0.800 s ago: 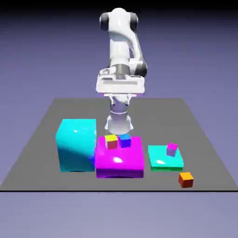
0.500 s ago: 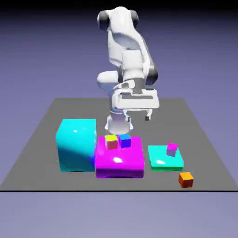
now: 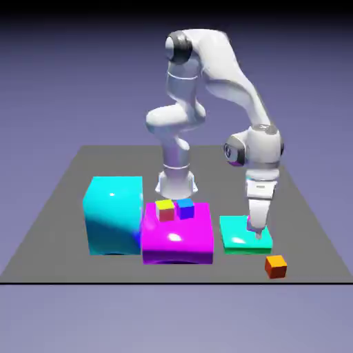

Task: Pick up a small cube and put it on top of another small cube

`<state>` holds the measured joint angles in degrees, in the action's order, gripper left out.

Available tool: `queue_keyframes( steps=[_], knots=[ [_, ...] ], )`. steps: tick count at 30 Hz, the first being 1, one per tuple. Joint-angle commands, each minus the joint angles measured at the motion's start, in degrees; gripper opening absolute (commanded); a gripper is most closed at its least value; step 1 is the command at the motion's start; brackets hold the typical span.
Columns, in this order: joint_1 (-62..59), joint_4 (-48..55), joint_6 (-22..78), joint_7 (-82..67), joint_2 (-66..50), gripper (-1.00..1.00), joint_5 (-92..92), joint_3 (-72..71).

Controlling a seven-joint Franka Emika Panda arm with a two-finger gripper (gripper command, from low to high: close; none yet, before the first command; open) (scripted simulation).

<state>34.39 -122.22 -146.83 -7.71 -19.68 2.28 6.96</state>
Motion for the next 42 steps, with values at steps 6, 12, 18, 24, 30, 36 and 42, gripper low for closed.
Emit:
queue_keyframes(
  steps=[6, 12, 18, 24, 30, 36, 42],
  knots=[
    [6.6, 7.6, 5.33, -9.84, -10.26, 0.0, 0.45, 1.37],
    [5.52, 9.07, -1.71, -10.06, -18.75, -1.0, -0.18, 0.68],
    [5.77, 6.19, 5.79, -9.59, -8.38, -1.0, 0.95, 1.7],
    [0.21, -3.14, 8.87, -7.94, 4.08, -1.0, 4.31, 3.89],
    [-5.34, -12.47, 11.95, -6.29, 16.54, -1.0, 7.67, 6.08],
    [-10.89, -21.81, 15.03, -4.64, 29.0, -1.0, 11.03, 8.27],
    [-16.44, -31.14, 18.11, -2.99, 41.46, -1.0, 14.39, 10.46]
  ],
)
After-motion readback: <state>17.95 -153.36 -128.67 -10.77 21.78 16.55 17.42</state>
